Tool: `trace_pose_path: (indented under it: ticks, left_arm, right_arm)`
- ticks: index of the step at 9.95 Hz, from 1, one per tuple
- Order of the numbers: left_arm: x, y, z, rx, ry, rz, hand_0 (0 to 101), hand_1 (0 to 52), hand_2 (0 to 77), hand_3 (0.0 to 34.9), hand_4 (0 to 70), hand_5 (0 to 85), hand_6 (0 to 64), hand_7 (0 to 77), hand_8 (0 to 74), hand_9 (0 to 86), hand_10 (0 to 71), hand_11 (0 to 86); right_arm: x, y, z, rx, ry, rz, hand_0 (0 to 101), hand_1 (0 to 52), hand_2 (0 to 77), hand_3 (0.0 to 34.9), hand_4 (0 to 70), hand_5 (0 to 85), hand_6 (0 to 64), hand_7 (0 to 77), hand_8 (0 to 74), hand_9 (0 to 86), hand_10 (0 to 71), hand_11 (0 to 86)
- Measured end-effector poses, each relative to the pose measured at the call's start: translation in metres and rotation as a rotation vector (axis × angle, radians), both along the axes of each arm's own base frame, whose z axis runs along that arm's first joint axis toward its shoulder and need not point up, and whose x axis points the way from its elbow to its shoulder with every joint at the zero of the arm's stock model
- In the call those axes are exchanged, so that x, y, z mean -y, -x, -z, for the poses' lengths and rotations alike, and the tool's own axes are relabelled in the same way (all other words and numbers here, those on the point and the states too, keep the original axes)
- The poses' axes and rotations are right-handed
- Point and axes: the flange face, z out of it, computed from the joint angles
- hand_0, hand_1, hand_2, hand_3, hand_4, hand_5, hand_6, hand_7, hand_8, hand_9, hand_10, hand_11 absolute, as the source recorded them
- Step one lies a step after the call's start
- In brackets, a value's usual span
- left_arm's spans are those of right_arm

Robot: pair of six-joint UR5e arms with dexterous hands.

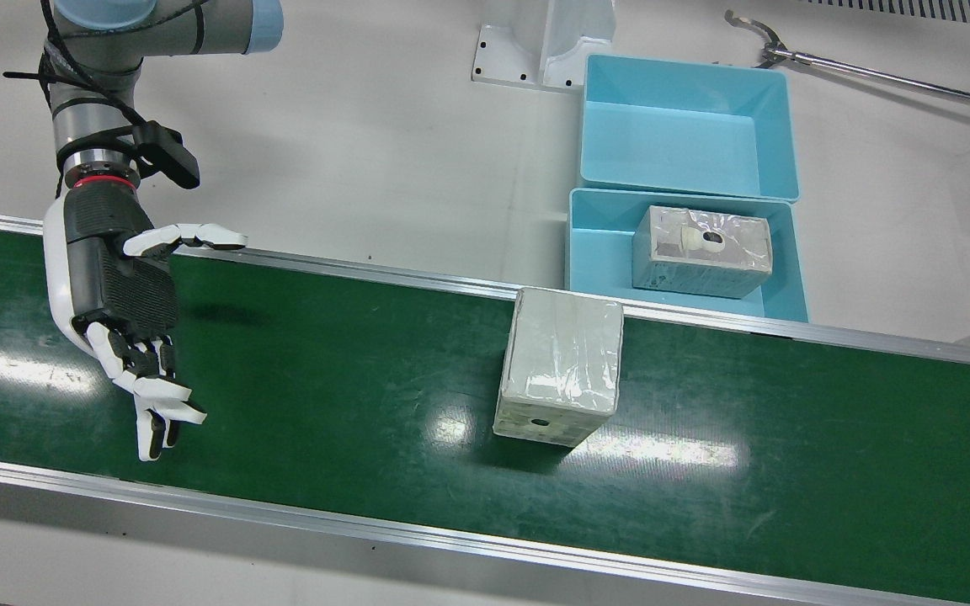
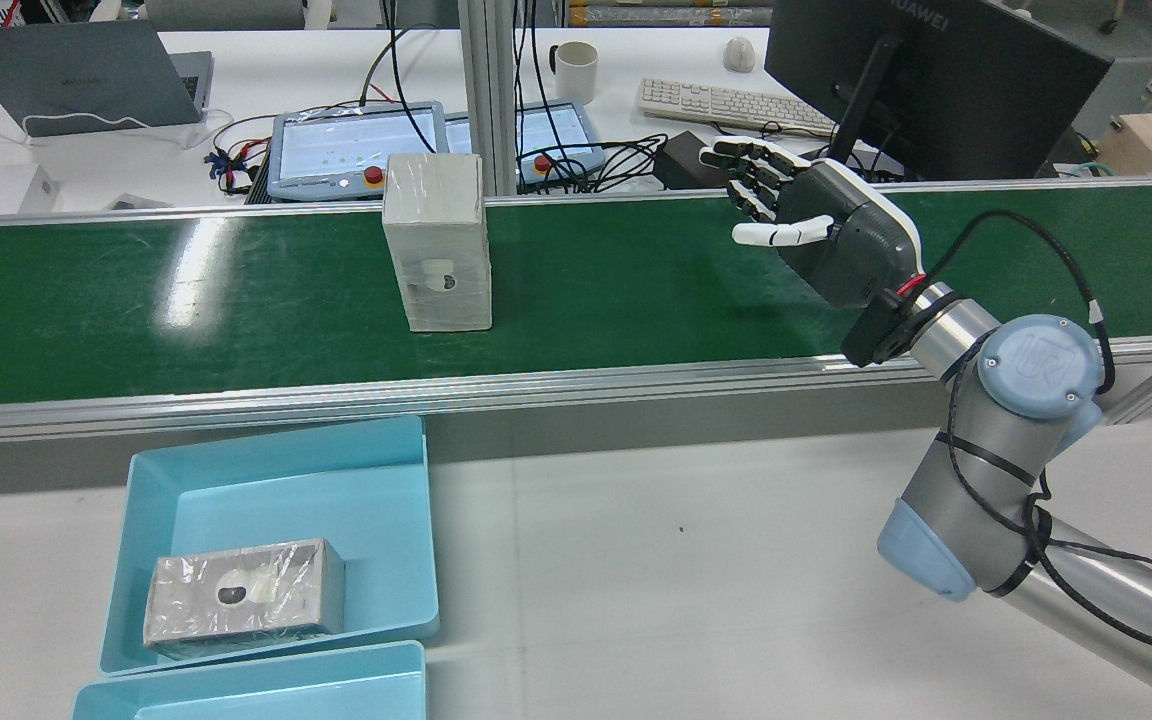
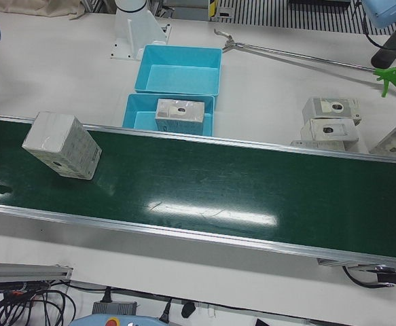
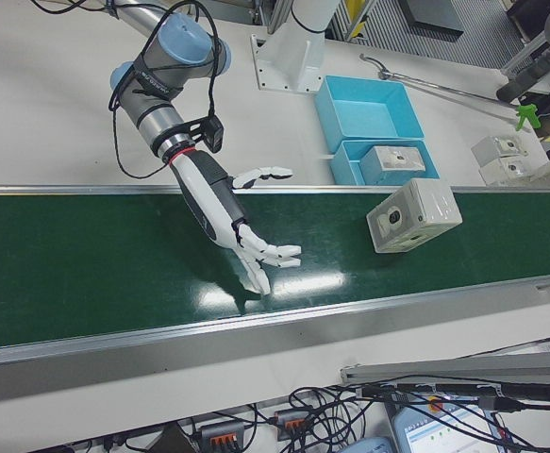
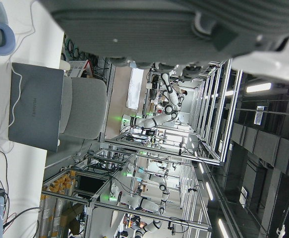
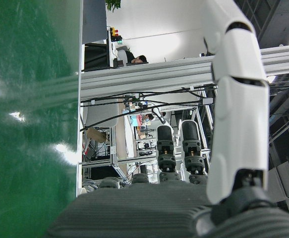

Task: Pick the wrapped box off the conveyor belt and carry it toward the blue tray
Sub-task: 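Rotate the right hand palm toward the oncoming white wrapped box, then lower the right hand beside the box as it arrives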

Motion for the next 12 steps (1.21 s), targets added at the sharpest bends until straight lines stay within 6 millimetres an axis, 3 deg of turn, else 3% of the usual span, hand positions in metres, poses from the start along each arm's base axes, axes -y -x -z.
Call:
trace_pose_path:
  ticks: [3, 9, 12]
  left_arm:
    - [0.0, 0.0, 0.0, 0.0, 0.0, 0.0, 0, 0.0, 1.1, 0.0, 0.0, 1.1, 0.0, 0.5, 0.5, 0.0, 0.5, 0.0]
    - [0.0, 0.0, 0.0, 0.0, 0.0, 0.0, 0, 0.0, 1.1, 0.0, 0.0, 1.1, 0.0, 0.5, 0.5, 0.0, 0.5, 0.0]
    - [0.0, 0.0, 0.0, 0.0, 0.0, 0.0, 0, 0.0, 0.5, 0.0, 0.0, 1.1, 0.0, 0.5, 0.5, 0.0, 0.5, 0.5]
  right_arm:
    - [-0.001, 0.004, 0.001, -0.002, -0.001, 0.004, 48, 16.4, 19.6, 7.7, 12.0, 26.7, 3.8, 20.7, 0.0, 3.3, 0.0, 1.6]
    - [0.007, 0.02, 0.023, 0.014, -0.02, 0.013, 48, 16.4, 20.7, 7.8, 13.1, 26.7, 4.9, 22.4, 0.0, 3.3, 0.0, 1.6]
    - [0.008, 0.025, 0.02, 0.008, -0.012, 0.019, 48, 16.4, 20.7, 7.7, 13.6, 26.7, 4.9, 22.4, 0.0, 3.8, 0.0, 1.6]
